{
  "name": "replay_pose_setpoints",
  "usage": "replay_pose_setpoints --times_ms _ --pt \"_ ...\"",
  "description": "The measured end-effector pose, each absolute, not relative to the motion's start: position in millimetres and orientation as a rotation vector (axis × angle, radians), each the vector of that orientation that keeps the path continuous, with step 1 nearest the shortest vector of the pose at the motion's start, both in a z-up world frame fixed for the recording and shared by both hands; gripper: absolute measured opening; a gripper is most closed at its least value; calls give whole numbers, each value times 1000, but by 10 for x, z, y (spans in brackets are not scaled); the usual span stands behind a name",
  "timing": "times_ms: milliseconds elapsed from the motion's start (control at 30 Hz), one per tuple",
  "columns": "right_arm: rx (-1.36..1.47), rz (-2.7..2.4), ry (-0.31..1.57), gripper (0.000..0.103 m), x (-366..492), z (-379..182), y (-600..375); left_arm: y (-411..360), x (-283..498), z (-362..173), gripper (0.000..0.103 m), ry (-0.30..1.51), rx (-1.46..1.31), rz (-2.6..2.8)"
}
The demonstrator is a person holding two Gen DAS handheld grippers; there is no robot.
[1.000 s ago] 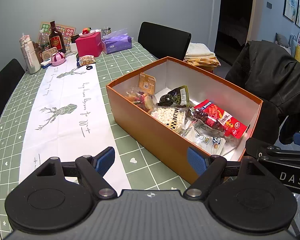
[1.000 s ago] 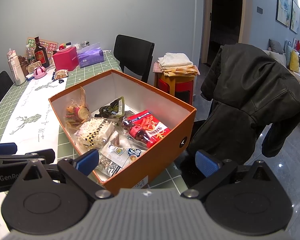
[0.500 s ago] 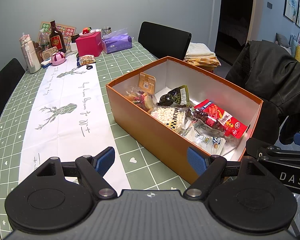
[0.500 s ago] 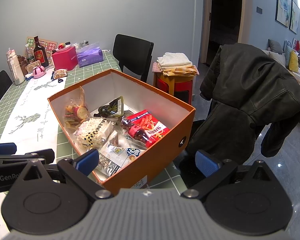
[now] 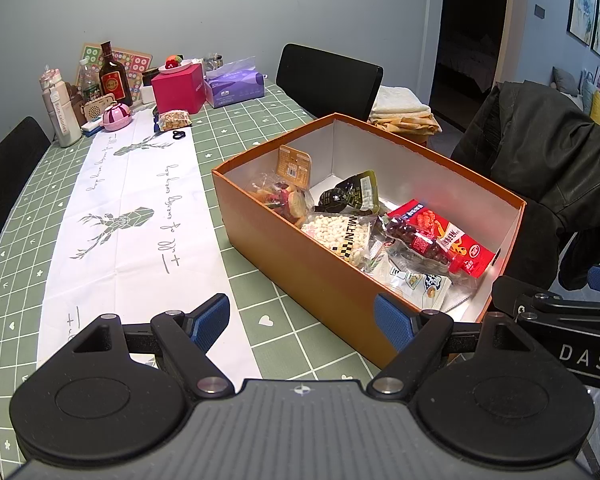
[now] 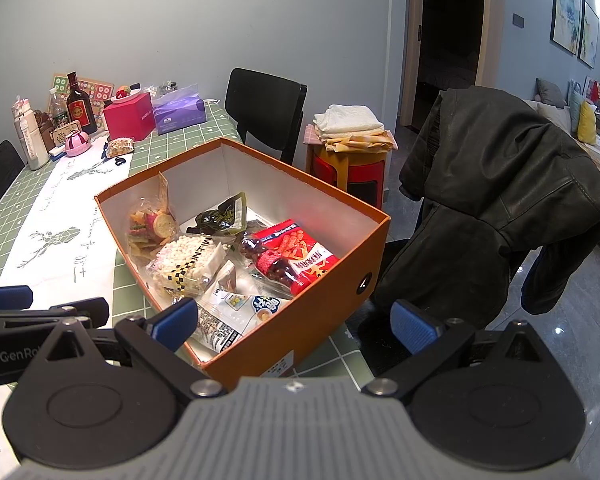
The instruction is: Organize snacks
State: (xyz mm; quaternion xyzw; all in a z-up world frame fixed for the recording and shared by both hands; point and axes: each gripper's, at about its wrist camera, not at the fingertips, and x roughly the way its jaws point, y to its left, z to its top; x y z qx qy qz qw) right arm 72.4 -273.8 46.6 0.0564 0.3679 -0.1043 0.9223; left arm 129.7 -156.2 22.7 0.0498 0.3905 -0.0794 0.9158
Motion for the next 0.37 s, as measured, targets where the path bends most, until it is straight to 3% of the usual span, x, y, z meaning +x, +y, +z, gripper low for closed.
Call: replay_pose_setpoints --times_ms 367 --pt "121 -212 753 100 717 469 -2747 -1558 1281 248 96 777 104 -174"
